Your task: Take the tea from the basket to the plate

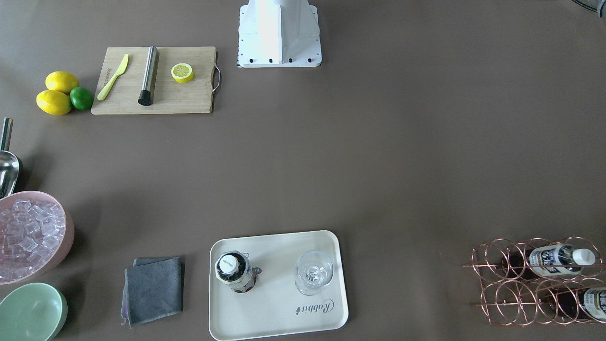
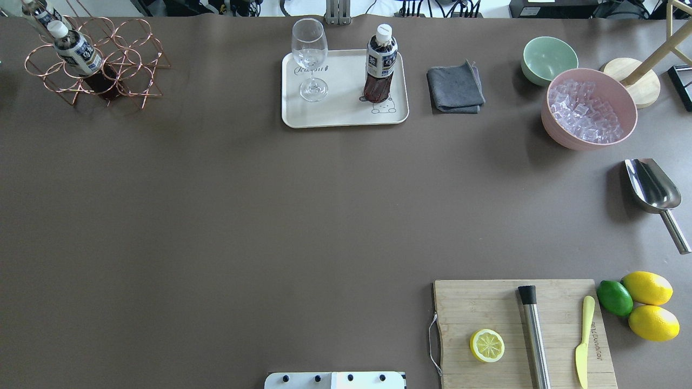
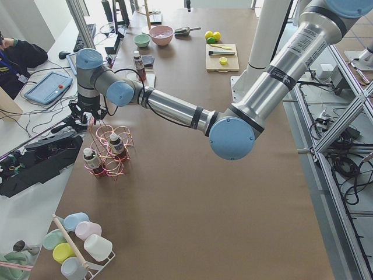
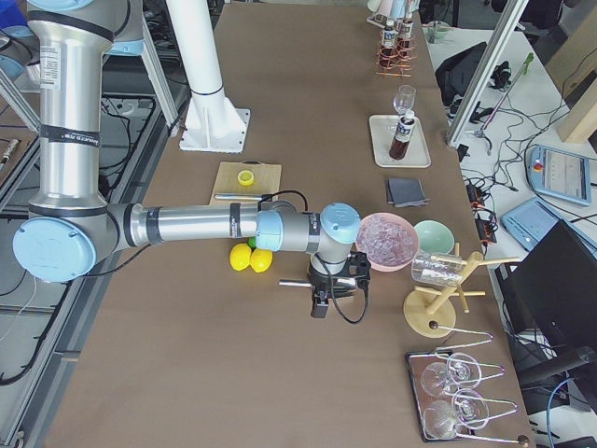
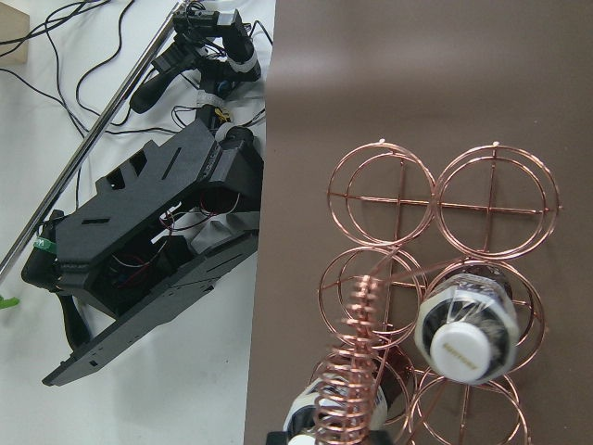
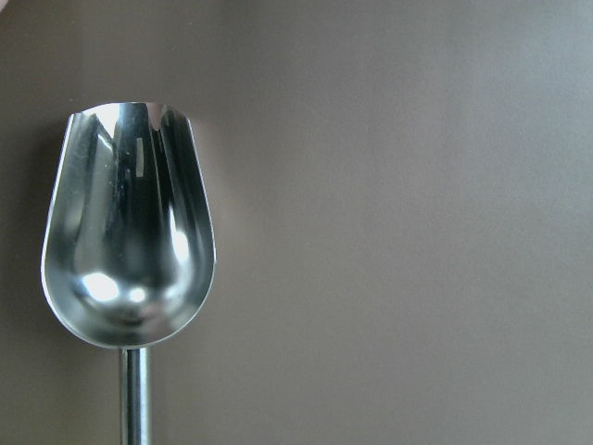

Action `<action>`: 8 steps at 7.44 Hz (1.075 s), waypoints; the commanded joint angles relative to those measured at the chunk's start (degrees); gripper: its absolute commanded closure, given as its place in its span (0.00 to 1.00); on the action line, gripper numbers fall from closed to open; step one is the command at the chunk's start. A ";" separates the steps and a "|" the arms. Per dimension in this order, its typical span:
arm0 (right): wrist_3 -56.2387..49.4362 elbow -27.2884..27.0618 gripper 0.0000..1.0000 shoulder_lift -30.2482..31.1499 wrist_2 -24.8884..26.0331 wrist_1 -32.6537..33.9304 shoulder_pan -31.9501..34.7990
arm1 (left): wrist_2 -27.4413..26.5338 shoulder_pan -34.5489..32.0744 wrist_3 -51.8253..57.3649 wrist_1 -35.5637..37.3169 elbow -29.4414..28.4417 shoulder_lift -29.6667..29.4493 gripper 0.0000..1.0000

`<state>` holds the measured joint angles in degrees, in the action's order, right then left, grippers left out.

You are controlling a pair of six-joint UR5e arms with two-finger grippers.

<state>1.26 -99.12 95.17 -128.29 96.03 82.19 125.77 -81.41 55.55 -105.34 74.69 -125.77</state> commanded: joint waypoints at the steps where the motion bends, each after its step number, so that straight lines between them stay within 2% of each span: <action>1: -0.02 -0.02 0.00 0.11 -0.03 0.03 0.43 | 0.00 -0.06 0.00 -1.09 -0.60 0.44 0.06; 3: -0.11 -0.98 0.00 -0.42 0.06 -0.40 2.36 | 0.09 -0.59 0.00 -1.27 0.19 0.53 0.04; 5: -0.11 -3.43 0.00 -0.42 -0.20 -0.32 2.54 | 0.70 -2.07 -0.53 -0.74 5.69 3.93 0.03; 6: -0.11 -4.40 0.00 -0.33 -0.20 -0.32 2.54 | 1.75 -3.56 -2.10 -0.57 10.25 8.48 0.03; 7: -0.03 -4.41 0.00 -0.25 -0.20 -0.32 2.63 | 7.50 -4.71 -9.86 -0.65 14.30 13.66 0.03; 8: -0.03 -4.15 0.00 -0.16 -0.20 -0.32 2.63 | 9.21 -5.24 -20.46 -1.00 19.74 19.37 0.03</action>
<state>1.18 -103.18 94.86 -128.49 95.71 84.75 130.32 -85.21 49.14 -106.05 86.13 -115.40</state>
